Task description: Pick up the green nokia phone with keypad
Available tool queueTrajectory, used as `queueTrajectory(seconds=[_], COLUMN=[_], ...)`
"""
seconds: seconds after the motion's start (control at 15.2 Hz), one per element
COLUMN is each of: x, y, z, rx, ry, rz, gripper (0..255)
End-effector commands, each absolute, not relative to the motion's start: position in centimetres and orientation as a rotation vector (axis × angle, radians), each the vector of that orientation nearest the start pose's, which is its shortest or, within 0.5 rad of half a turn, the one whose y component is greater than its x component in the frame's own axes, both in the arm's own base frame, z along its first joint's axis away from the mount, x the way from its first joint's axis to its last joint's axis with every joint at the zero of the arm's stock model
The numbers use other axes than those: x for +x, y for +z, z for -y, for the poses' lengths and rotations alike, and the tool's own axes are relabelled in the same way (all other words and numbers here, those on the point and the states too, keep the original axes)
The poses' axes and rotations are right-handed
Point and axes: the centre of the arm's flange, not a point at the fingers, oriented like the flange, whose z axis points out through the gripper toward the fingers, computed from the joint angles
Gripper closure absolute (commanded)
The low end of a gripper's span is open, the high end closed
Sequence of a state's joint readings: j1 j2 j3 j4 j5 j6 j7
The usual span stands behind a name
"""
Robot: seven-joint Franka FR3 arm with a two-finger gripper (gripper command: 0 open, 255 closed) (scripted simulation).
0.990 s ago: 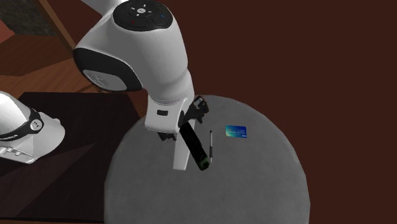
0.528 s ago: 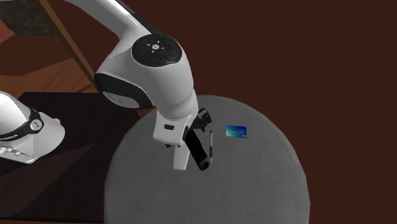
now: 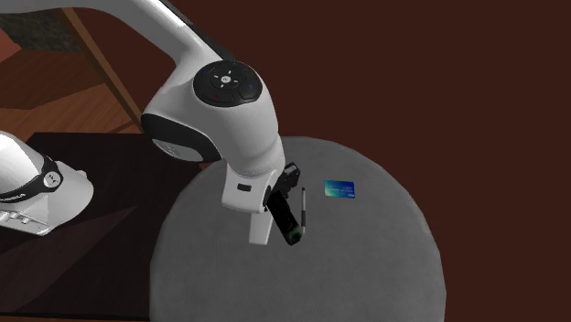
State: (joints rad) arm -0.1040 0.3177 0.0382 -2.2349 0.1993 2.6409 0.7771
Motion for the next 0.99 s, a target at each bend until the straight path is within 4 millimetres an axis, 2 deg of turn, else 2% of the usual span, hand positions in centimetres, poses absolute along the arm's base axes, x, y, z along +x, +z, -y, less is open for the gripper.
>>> queueTrajectory(seconds=[0.0,0.26,0.92], x=[55.4,55.4,55.4], y=[23.4,23.4,28.7], z=[4.1,4.1,4.1], rx=[-2.624,-2.624,-2.624], ry=[-0.061,-0.061,-0.061], rz=[-1.461,-1.461,-1.461], gripper=[255,255,255])
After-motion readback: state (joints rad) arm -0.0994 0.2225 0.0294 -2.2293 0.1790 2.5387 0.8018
